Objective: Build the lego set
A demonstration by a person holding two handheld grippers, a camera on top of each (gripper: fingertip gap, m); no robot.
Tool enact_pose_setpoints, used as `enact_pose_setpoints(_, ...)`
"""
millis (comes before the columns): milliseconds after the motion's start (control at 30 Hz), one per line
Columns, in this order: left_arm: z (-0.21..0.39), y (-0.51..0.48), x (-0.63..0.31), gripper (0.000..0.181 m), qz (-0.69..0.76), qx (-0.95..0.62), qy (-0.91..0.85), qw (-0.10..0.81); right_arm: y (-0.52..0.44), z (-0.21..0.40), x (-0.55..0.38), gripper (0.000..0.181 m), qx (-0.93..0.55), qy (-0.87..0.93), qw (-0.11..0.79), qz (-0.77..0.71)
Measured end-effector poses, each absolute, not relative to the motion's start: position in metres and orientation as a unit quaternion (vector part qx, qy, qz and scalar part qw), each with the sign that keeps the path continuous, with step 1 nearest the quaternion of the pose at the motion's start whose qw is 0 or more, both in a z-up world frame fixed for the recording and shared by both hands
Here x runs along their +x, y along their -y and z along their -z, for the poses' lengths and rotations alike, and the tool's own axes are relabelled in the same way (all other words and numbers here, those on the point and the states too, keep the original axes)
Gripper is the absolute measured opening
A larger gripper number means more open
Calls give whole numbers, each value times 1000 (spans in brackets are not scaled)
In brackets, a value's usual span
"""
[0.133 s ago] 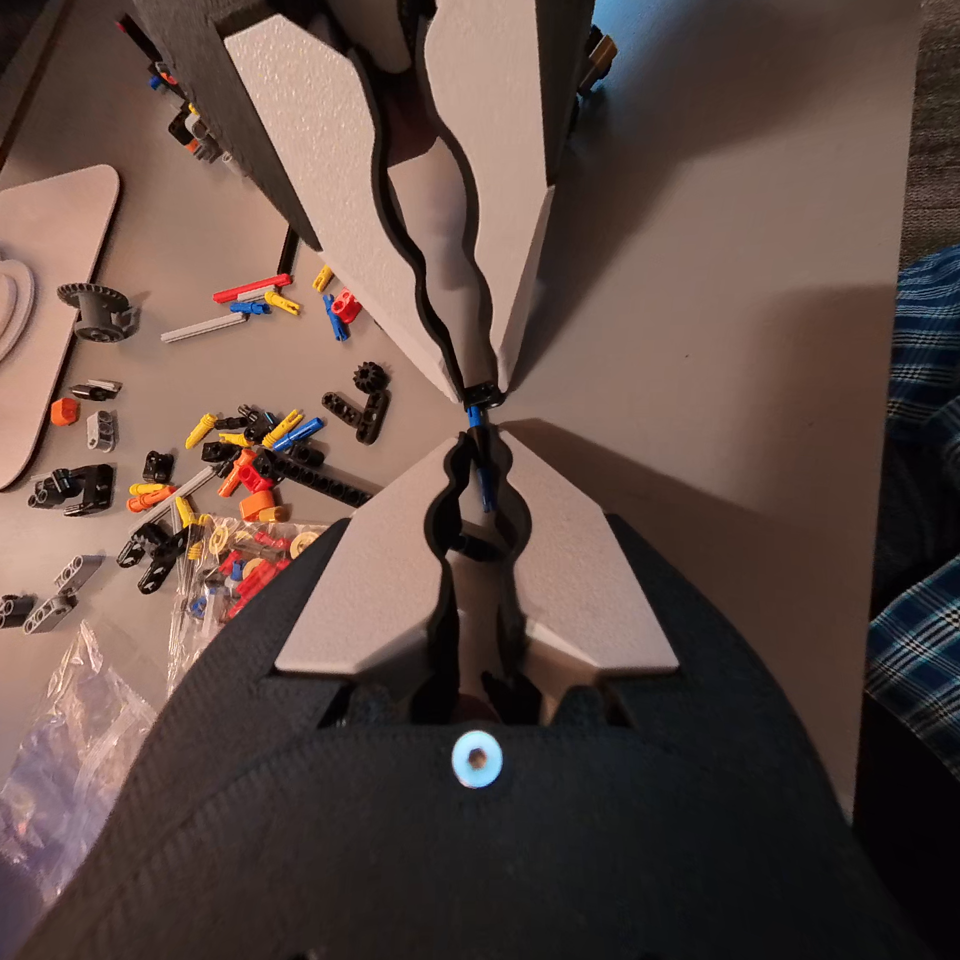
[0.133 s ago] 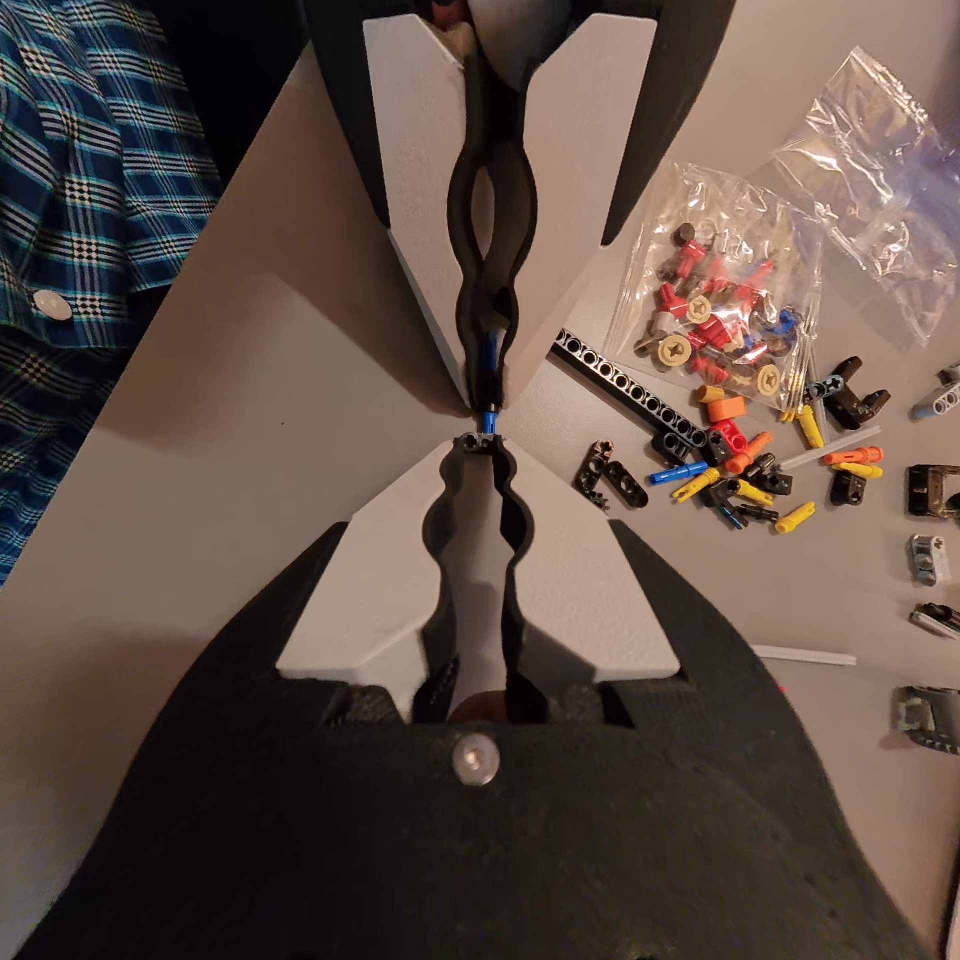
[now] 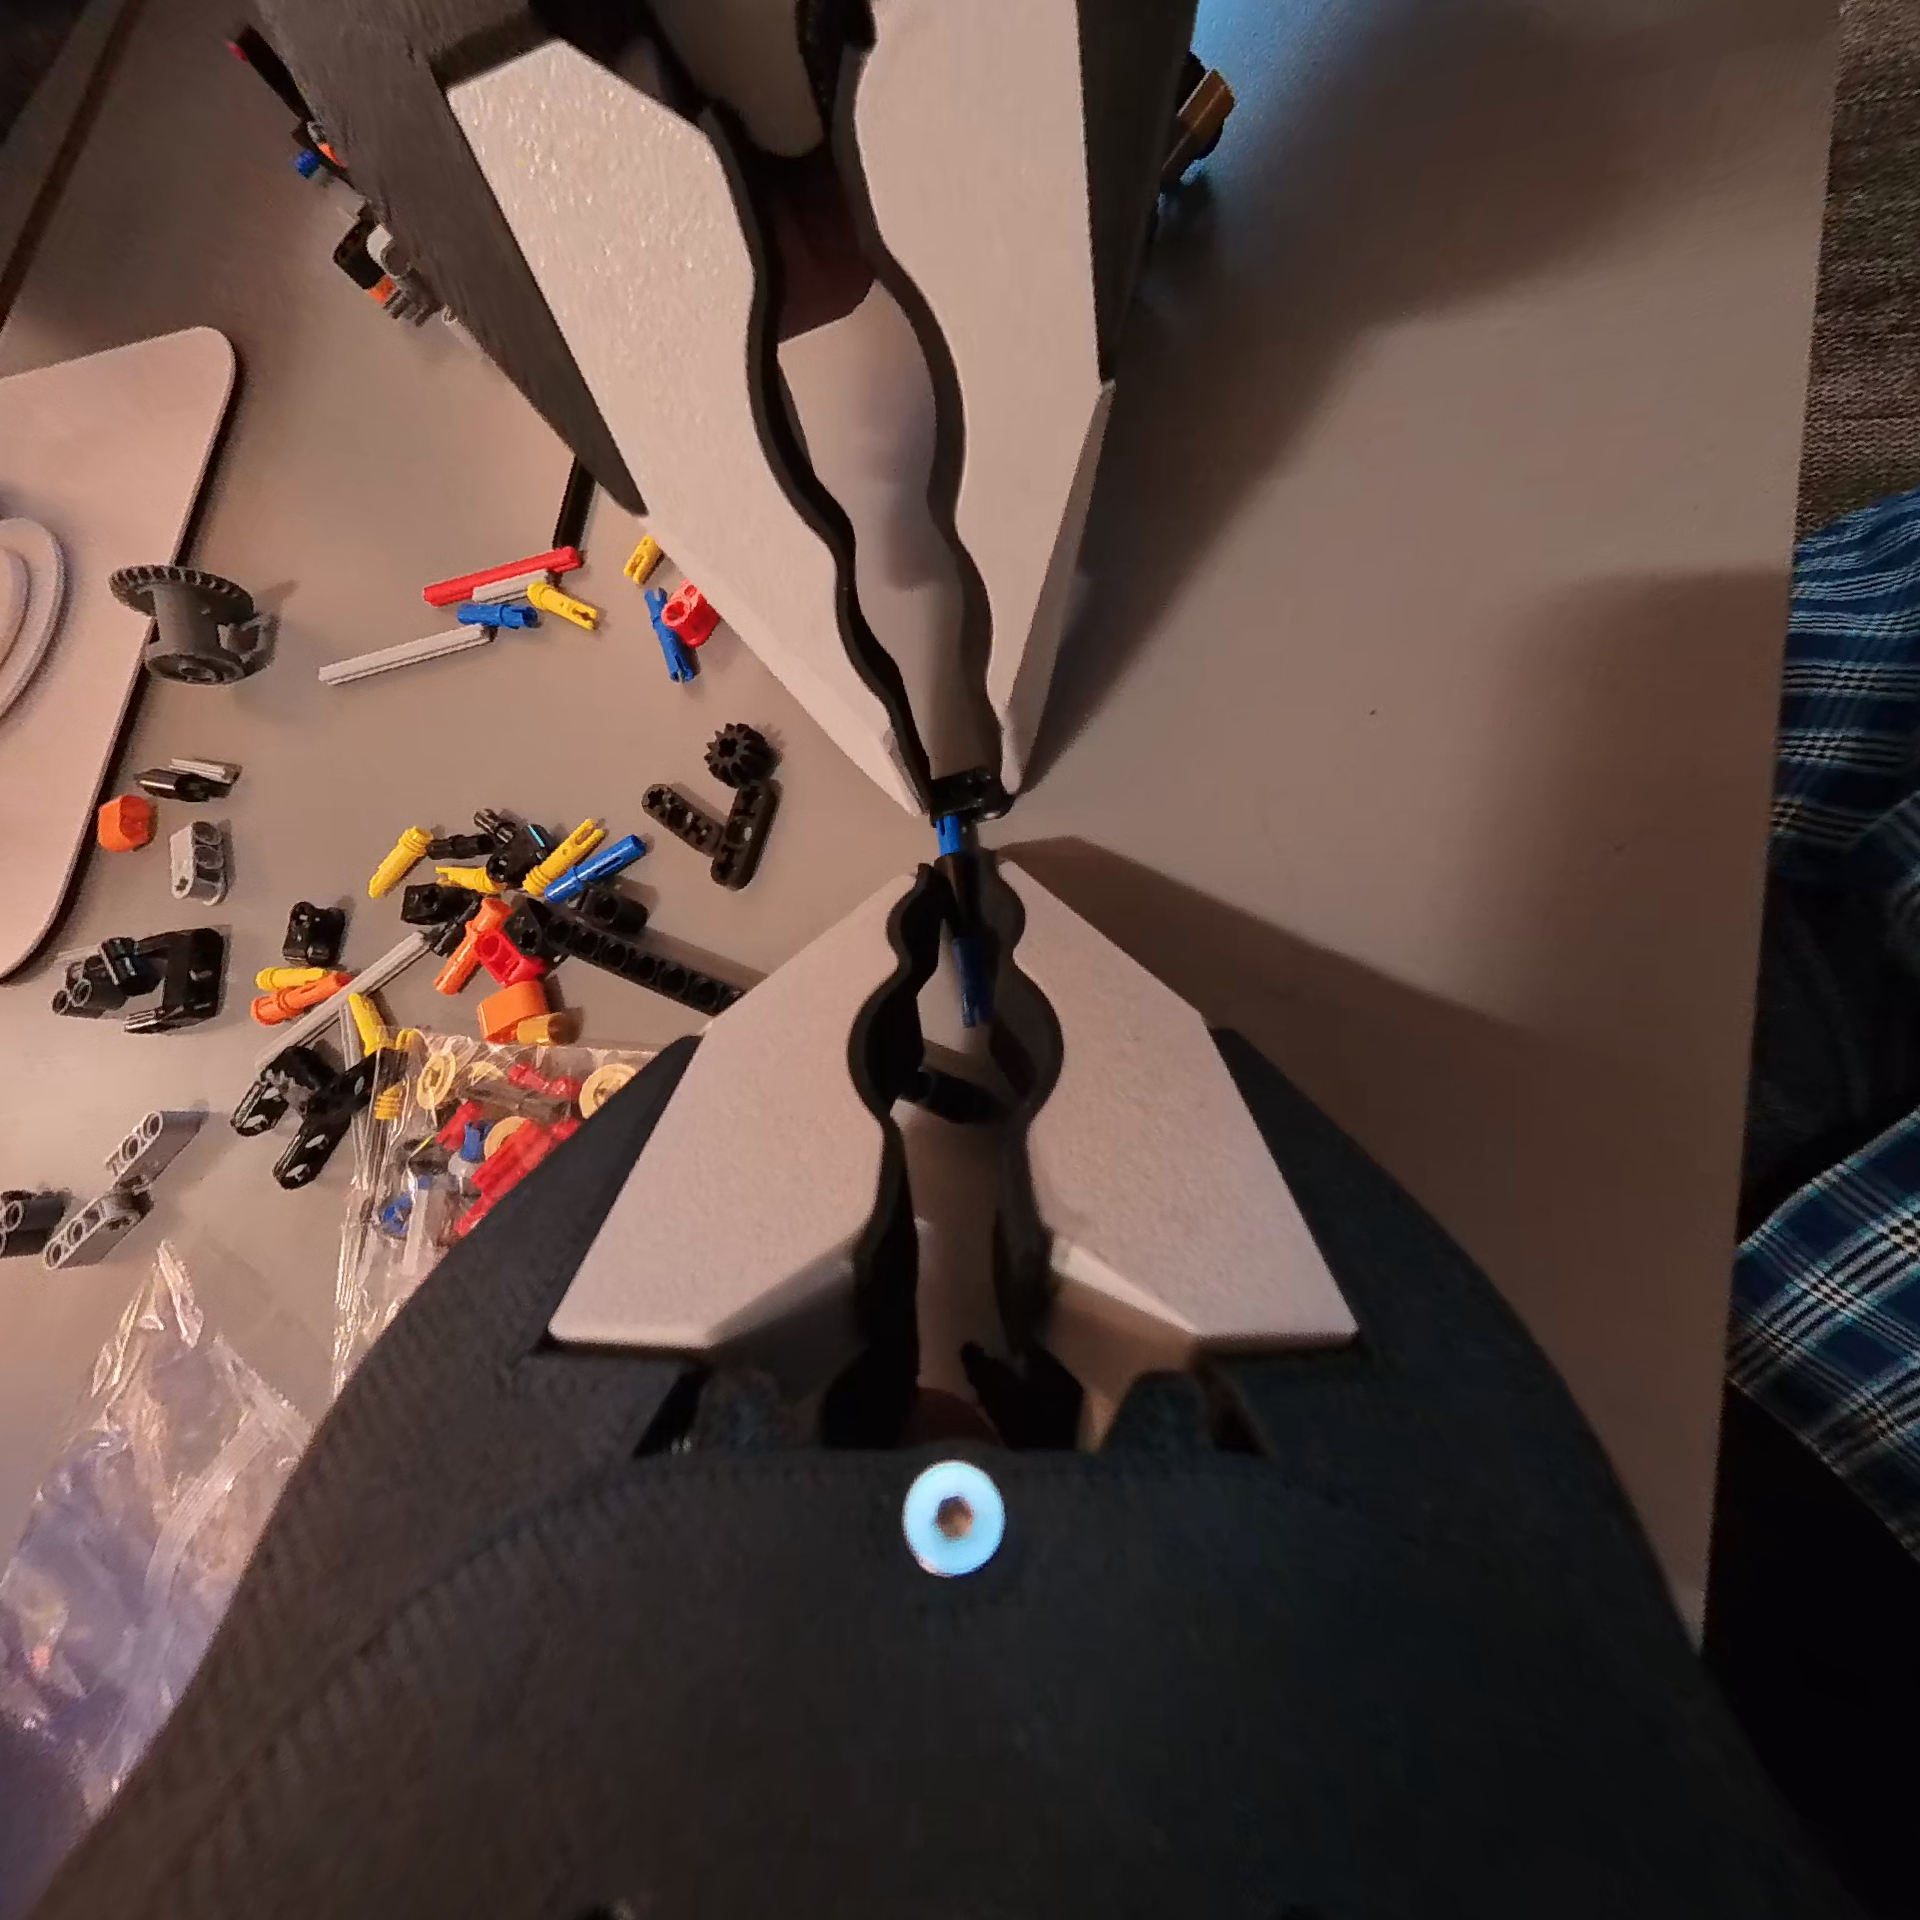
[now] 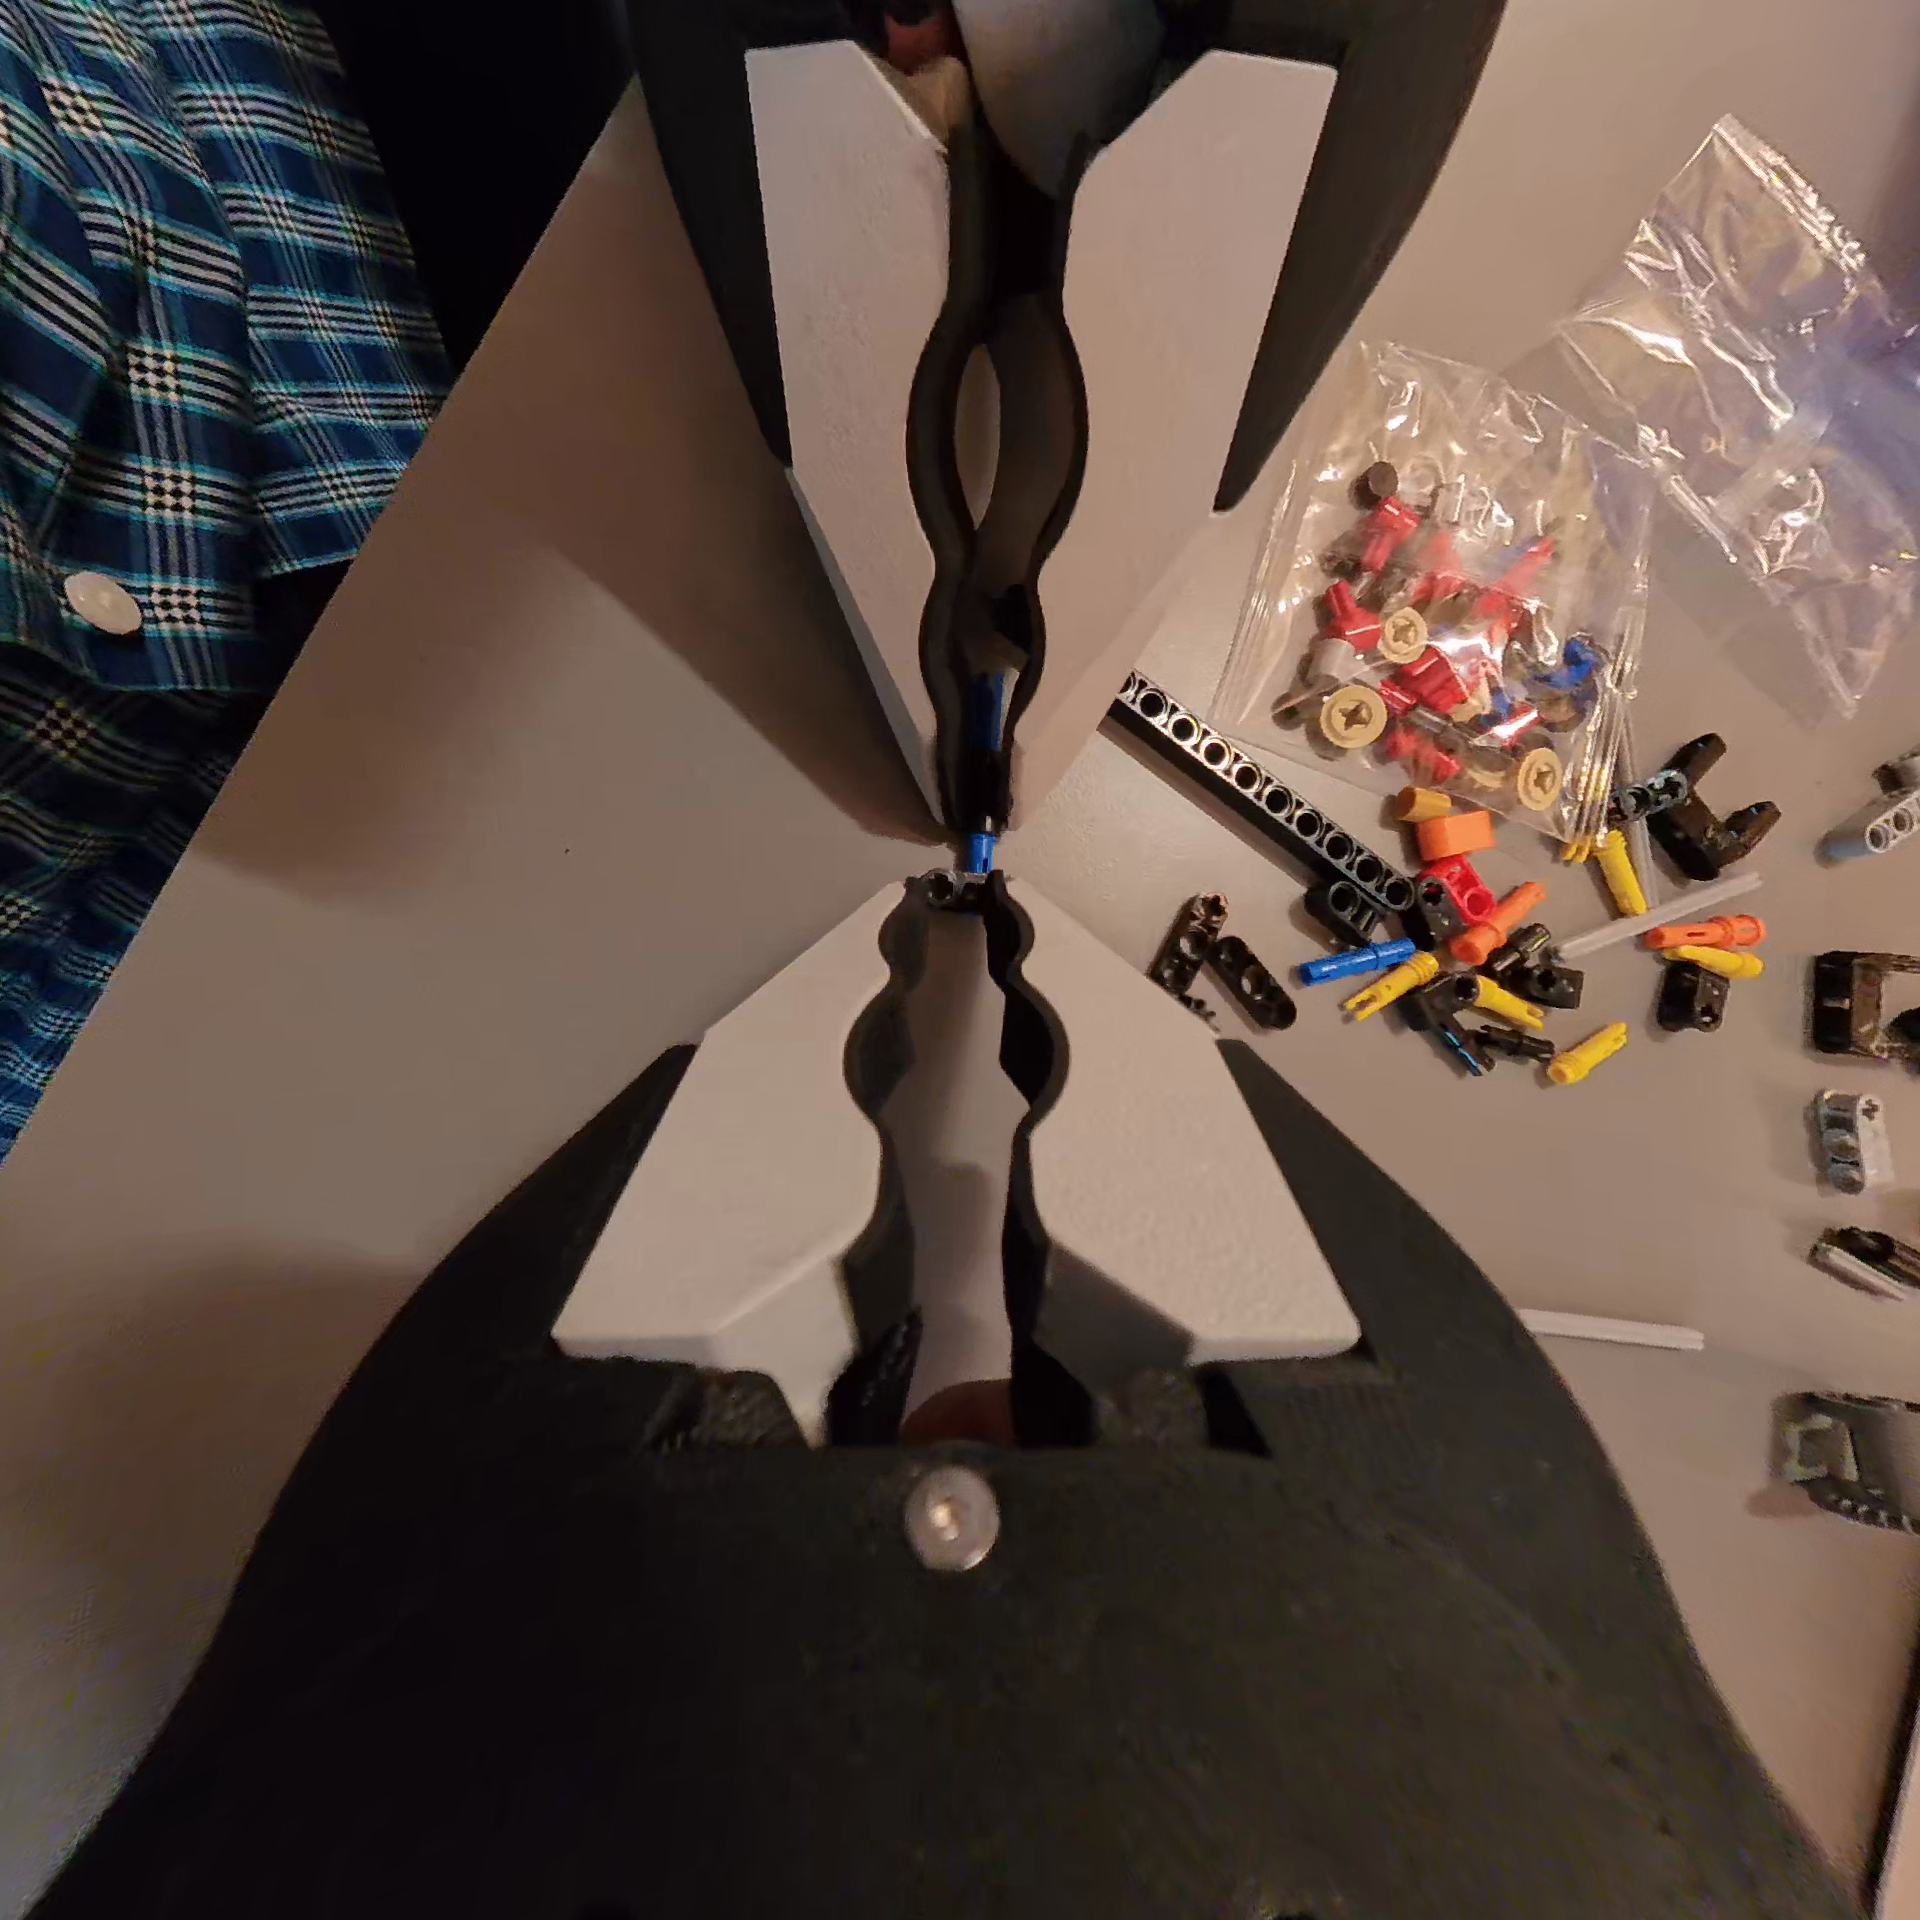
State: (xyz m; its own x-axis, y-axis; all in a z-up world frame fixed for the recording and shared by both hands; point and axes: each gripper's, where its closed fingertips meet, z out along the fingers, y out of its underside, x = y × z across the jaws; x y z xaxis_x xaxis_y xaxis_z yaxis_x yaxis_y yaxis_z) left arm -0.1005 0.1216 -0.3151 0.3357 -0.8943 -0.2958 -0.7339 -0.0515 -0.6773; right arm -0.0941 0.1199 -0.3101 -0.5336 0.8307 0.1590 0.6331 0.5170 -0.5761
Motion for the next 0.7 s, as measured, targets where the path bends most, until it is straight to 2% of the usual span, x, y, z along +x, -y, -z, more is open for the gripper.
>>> enact_pose_setpoints(700, 315, -122, -100, 5, 97, -718, -564, 397, -116, 311, -100, 8, -437, 841, 229, -223)
